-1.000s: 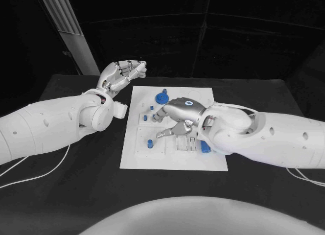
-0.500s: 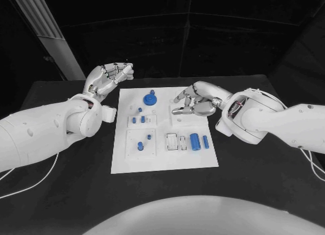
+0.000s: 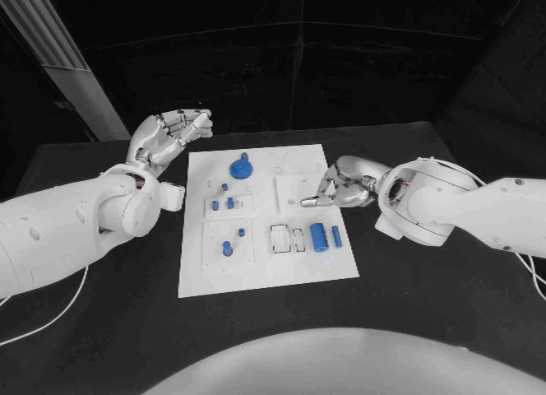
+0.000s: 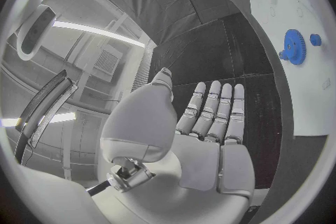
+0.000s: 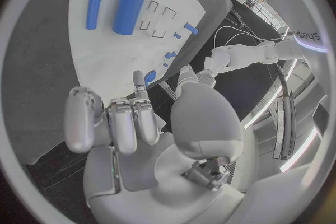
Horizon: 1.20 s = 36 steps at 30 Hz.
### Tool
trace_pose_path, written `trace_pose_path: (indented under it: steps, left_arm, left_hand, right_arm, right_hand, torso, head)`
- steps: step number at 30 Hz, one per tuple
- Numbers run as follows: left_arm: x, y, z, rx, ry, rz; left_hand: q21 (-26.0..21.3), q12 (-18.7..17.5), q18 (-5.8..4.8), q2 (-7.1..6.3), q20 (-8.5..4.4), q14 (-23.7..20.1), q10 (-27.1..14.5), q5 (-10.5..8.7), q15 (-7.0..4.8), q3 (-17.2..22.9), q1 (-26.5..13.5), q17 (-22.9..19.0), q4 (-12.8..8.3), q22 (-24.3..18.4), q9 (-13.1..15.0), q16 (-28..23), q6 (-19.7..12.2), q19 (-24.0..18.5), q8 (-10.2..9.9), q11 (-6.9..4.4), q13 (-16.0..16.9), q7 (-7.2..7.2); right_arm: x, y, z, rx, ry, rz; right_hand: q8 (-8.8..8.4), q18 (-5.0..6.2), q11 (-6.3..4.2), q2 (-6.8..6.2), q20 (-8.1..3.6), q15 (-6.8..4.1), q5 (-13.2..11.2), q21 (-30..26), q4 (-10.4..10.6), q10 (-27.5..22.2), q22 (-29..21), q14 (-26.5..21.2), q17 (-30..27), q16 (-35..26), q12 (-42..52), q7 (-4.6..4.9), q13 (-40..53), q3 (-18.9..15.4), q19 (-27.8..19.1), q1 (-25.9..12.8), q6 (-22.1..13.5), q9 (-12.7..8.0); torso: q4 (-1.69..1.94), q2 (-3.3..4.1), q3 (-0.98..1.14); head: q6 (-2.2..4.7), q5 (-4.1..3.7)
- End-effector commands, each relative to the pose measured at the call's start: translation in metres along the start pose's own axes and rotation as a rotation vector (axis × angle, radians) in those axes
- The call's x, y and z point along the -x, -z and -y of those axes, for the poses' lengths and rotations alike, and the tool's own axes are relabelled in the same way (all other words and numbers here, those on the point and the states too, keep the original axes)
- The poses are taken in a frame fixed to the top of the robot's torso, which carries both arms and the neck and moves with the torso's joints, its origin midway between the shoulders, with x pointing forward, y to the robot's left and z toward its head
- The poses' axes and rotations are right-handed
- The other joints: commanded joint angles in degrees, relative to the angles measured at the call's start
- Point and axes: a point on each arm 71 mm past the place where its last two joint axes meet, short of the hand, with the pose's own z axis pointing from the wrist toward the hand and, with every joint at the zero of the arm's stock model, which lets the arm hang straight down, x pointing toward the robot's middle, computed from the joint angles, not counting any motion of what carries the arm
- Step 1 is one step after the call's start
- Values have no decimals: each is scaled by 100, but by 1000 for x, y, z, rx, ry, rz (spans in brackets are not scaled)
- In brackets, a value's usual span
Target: Assemble the parts on the task board
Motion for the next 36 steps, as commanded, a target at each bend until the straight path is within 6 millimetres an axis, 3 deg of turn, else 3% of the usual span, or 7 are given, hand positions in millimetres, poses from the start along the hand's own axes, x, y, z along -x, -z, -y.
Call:
trace_pose_path:
  steps: [1, 5, 9, 36]
  left_arm:
    - [0, 0, 11, -145, 10, -7]
    - [0, 1, 11, -145, 10, -8]
    - [0, 1, 11, -144, 11, -9]
    - [1, 2, 10, -142, 13, -8]
  left_hand:
    - [-27, 20, -91, 72, -1, -38, -25, 36, 5, -21, 2, -5, 1, -9, -7, 34, -44, 11, 31, -2, -6, 535]
    - [-28, 22, -92, 73, -1, -41, -28, 36, 5, -23, 2, -9, 1, -10, -7, 36, -47, 10, 33, -1, -6, 536]
    - [-29, 23, -93, 75, -1, -43, -29, 36, 6, -25, 2, -11, 1, -10, -8, 37, -48, 10, 34, -1, -6, 536]
    - [-35, 32, -95, 84, 0, -53, -38, 38, 8, -34, 4, -25, 1, -14, -8, 47, -59, 5, 42, 1, -6, 538]
  right_arm:
    - [-3, 2, 5, -87, 64, -14]
    - [-7, 4, 6, -128, 97, -38]
    - [-11, 4, 5, -163, 135, -55]
    - [-36, -2, -1, -239, 262, -216]
  right_hand:
    - [146, -194, -98, 12, -63, -100, 298, 724, -4, 592, 1499, 598, 1505, 14, 14, -82, 1505, 75, 629, 23, 131, 73]
    - [208, -203, -110, 53, -135, -182, 506, 757, -26, 592, 1510, 598, 1505, 14, 14, -101, 1505, 99, 646, 27, 168, 136]
    - [214, -203, -136, 84, -152, -175, 589, 757, -30, 592, 1510, 598, 1505, 14, 14, -120, 1505, 140, 646, 37, 170, 172]
    - [159, -203, -142, 327, -151, -125, 497, 757, -47, 592, 1510, 598, 1505, 14, 14, -132, 1505, 169, 646, 29, 212, 252]
  torso:
    - [1, 11, 6]
    - [4, 9, 4]
    - [5, 9, 4]
    - [4, 3, 4]
  head:
    - [0, -19]
    - [0, -34]
    - [0, -41]
    - [0, -15]
